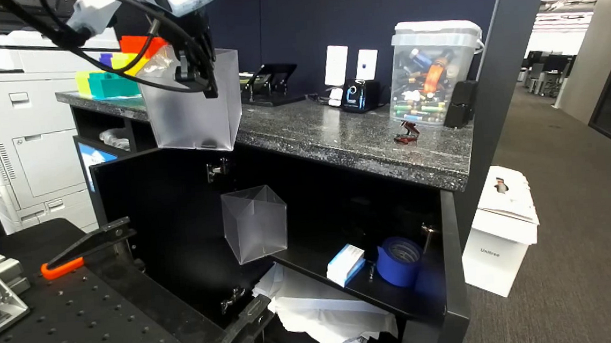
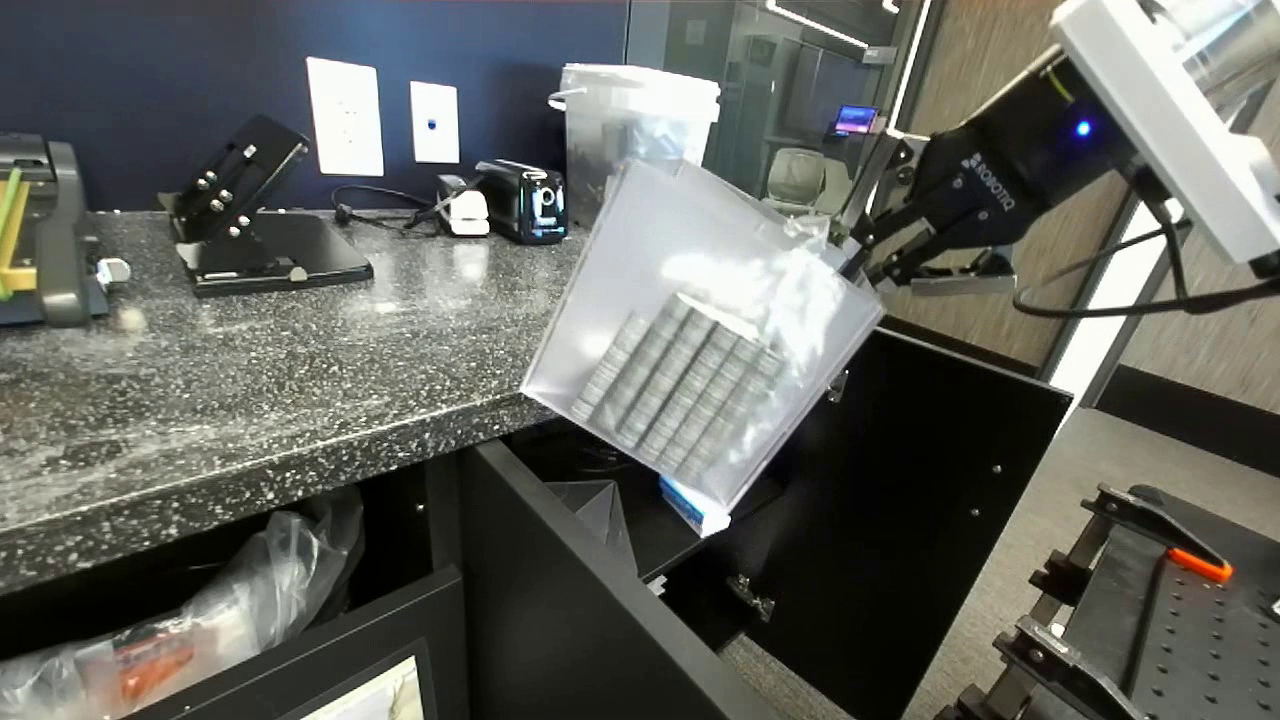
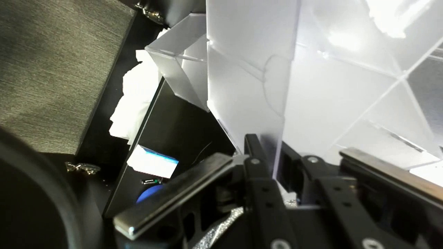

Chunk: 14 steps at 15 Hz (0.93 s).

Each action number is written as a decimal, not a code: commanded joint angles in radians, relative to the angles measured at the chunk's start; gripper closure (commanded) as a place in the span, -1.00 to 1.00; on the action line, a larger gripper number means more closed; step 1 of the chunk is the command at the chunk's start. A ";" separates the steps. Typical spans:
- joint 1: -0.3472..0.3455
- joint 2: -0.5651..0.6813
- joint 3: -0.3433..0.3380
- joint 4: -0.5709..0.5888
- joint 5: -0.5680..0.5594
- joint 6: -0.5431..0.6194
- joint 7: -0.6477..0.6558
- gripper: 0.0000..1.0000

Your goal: Remove the right storage box from the cabinet

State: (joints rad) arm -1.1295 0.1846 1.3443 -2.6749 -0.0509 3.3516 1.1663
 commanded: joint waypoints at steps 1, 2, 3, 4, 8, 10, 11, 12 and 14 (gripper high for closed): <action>-0.109 -0.048 0.140 0.119 0.027 -0.069 0.087 0.95; -0.130 -0.053 0.161 0.156 0.034 -0.106 0.098 0.95; -0.151 -0.058 0.177 0.196 0.039 -0.153 0.107 0.95; -0.165 -0.068 0.184 0.240 0.046 -0.205 0.118 0.95; -0.178 -0.099 0.153 0.440 0.062 -0.469 0.140 0.95; -0.166 -0.107 0.120 0.539 0.054 -0.600 0.146 0.95; -0.156 -0.110 0.100 0.587 0.045 -0.664 0.154 0.95; -0.141 -0.108 0.076 0.632 0.030 -0.727 0.165 0.95; 0.017 -0.175 -0.105 0.704 0.139 -0.829 0.096 0.95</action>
State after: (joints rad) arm -1.2915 0.0879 1.4376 -2.1023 -0.0215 2.6456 1.2965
